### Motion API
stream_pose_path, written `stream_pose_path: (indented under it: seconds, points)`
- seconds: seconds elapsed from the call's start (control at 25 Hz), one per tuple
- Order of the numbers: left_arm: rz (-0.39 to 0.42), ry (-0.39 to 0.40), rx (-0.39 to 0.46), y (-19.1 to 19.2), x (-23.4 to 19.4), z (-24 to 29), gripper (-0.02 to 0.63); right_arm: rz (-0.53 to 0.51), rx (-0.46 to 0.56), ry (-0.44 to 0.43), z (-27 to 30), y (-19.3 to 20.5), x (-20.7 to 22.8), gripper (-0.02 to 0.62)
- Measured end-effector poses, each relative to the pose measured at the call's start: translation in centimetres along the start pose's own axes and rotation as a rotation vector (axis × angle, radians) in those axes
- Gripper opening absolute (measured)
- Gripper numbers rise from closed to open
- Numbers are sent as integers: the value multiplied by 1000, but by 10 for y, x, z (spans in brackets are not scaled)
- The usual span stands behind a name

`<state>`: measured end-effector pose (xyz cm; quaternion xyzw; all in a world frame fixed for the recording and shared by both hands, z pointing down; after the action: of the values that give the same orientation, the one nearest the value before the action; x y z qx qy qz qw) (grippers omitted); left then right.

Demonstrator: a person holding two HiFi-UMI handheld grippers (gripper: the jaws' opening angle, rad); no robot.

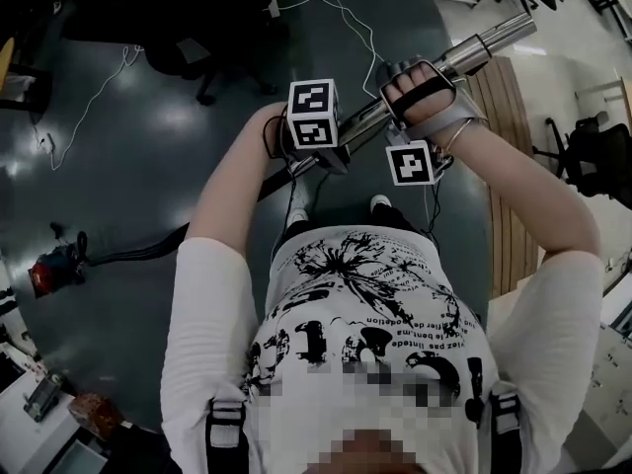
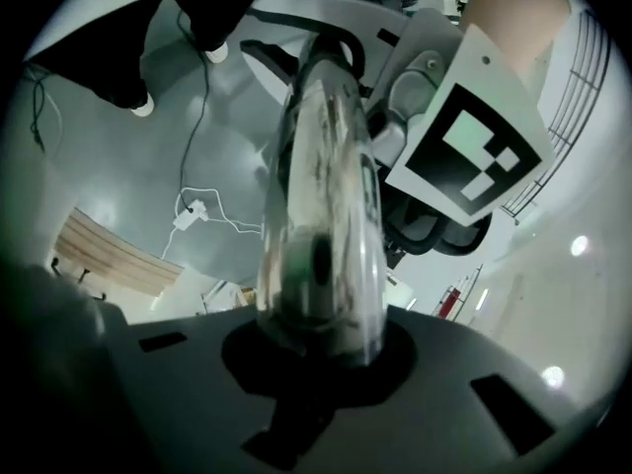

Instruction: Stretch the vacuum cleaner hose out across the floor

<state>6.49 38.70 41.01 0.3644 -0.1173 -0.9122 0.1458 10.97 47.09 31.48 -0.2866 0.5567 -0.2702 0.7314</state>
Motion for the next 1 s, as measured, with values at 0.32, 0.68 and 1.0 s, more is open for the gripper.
stream_pose_path:
  seconds: [0.32, 0.68, 1.0]
  points:
    - [-131, -79, 129, -74, -44, 18, 100, -102, 54, -83, 19, 46, -65, 35]
    - [-451, -732, 321, -70, -82, 26, 442, -221, 126, -386, 44, 40, -112, 35]
    - [-599, -961, 448, -48, -65, 82, 442, -276, 329, -920, 35, 1, -161, 35]
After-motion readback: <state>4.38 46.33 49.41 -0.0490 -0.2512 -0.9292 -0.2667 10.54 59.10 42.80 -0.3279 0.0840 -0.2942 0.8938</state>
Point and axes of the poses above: the fingertips, and each gripper's own axes: z forward along the fingers, x to its right, y out of its underside, the point moved 7 cm from there along -z, backward along the fingers, and after that the axes turned 13 degrees about -x, right-handed, at the moved point
